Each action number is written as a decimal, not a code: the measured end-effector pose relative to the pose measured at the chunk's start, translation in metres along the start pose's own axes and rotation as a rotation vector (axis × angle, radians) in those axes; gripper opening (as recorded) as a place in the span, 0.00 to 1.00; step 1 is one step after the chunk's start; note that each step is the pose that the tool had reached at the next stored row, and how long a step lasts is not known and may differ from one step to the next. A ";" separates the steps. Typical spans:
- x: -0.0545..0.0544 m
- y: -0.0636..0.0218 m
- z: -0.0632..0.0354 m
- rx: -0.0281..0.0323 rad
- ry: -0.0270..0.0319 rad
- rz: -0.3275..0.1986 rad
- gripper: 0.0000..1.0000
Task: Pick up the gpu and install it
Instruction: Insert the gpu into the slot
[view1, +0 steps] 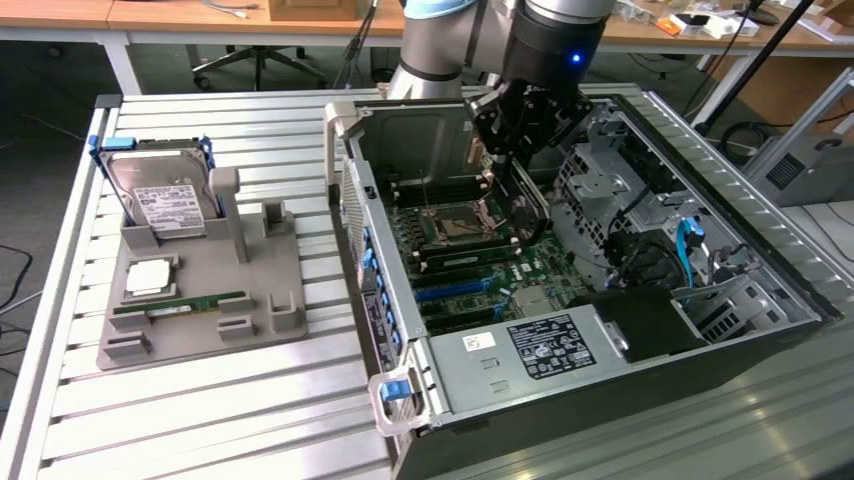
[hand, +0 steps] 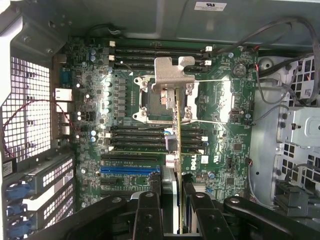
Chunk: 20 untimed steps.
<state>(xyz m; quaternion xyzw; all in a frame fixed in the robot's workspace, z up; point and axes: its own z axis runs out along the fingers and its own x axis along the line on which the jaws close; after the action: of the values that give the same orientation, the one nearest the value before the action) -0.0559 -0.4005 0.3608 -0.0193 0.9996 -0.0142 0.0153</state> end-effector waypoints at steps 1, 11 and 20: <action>0.000 0.0000 0.0000 0.0000 0.0000 -0.001 0.27; 0.000 0.0000 0.0002 -0.0001 -0.0001 -0.006 0.27; 0.000 0.0000 0.0003 -0.0004 -0.0004 -0.012 0.27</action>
<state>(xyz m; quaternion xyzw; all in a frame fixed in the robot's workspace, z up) -0.0559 -0.4005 0.3605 -0.0253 0.9995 -0.0141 0.0154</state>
